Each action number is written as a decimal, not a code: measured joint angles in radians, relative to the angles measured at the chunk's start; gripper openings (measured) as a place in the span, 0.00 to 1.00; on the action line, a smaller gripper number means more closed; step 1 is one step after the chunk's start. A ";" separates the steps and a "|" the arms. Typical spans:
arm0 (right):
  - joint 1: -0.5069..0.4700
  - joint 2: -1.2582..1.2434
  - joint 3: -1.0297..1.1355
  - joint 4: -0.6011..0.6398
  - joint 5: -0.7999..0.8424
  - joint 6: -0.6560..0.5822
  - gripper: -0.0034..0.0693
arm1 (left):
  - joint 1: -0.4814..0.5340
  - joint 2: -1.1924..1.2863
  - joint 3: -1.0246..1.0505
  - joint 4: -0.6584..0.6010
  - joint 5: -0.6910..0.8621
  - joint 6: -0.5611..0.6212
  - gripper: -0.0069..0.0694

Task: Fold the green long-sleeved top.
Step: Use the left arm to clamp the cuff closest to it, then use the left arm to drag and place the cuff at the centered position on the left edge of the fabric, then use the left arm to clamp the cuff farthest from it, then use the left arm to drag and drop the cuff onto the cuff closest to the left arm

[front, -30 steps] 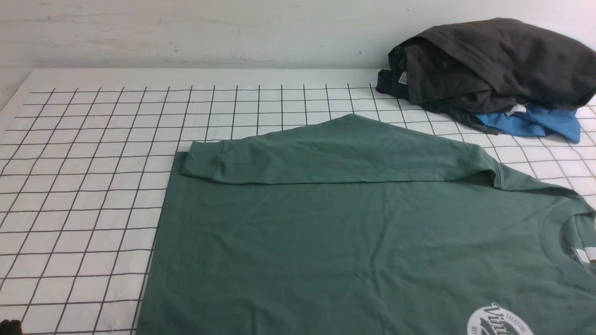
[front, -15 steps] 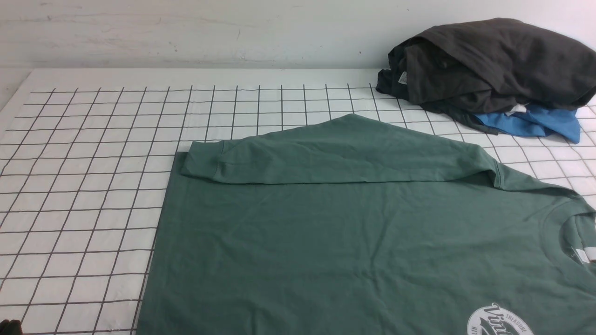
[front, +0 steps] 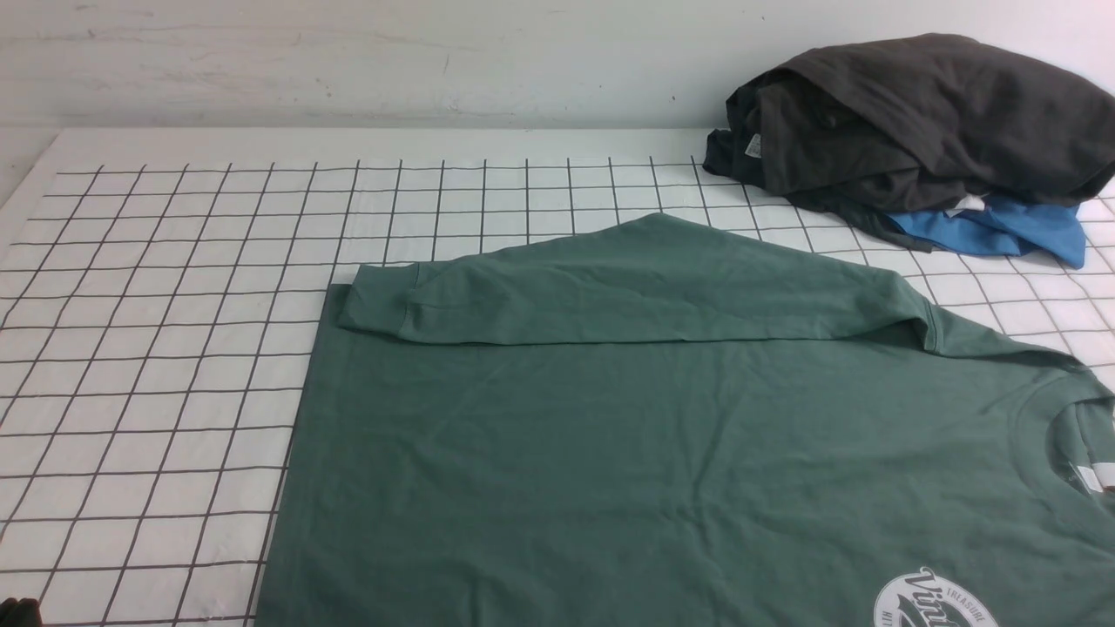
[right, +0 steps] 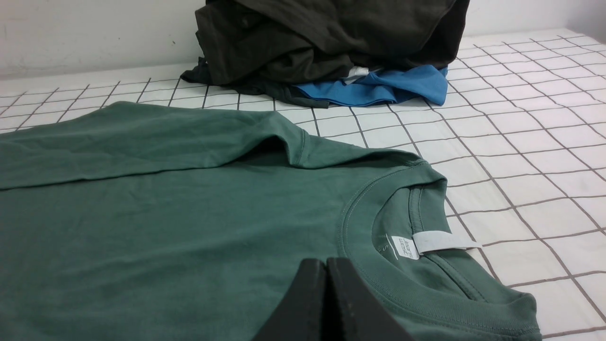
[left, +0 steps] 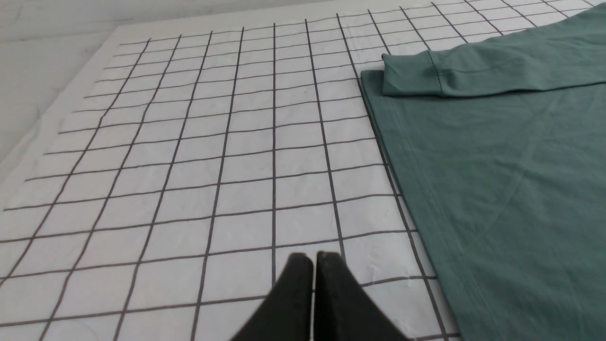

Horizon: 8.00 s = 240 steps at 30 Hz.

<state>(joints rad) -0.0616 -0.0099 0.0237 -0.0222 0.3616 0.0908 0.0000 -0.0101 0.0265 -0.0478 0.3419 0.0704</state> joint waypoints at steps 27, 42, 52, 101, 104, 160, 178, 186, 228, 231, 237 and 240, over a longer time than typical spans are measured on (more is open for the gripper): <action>0.000 0.000 0.000 0.290 0.005 0.086 0.03 | 0.000 0.000 0.000 -0.572 -0.121 -0.115 0.08; 0.000 0.000 0.000 0.908 -0.011 0.217 0.03 | 0.000 0.000 0.000 -1.078 -0.216 -0.079 0.08; 0.000 0.022 -0.143 0.805 -0.043 -0.187 0.03 | 0.000 0.055 -0.194 -1.007 -0.024 0.252 0.08; 0.437 0.917 -0.877 0.345 0.879 -0.491 0.03 | -0.633 1.563 -0.685 -0.111 0.510 0.226 0.53; 0.437 0.917 -0.877 0.345 0.879 -0.491 0.03 | -0.633 1.564 -0.685 -0.123 0.516 0.226 0.43; 0.437 0.927 -0.877 0.249 0.754 -0.387 0.03 | -0.289 1.921 -1.466 0.048 0.645 0.083 0.58; 0.437 1.065 -0.879 0.089 0.625 -0.154 0.03 | -0.162 2.136 -1.718 -0.114 0.506 0.071 0.65; 0.437 1.065 -0.879 0.132 0.661 -0.154 0.03 | -0.162 2.272 -1.905 -0.038 0.467 -0.036 0.65; 0.437 0.914 -0.879 0.127 0.720 -0.223 0.03 | -0.178 1.768 -1.672 -0.248 0.886 -0.042 0.11; 0.437 0.852 -0.879 0.127 0.753 -0.223 0.03 | -0.192 1.643 -1.490 -0.252 0.876 -0.035 0.11; 0.437 0.786 -0.880 0.127 0.776 -0.224 0.03 | -0.246 1.521 -1.183 -0.252 0.716 -0.029 0.11; 0.437 0.786 -0.881 0.135 0.795 -0.224 0.03 | -0.271 1.515 -1.042 -0.250 0.629 -0.031 0.14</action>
<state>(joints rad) 0.3751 0.7761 -0.8576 0.1128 1.1563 -0.1334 -0.2712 1.5054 -1.0159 -0.2981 0.9710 0.0393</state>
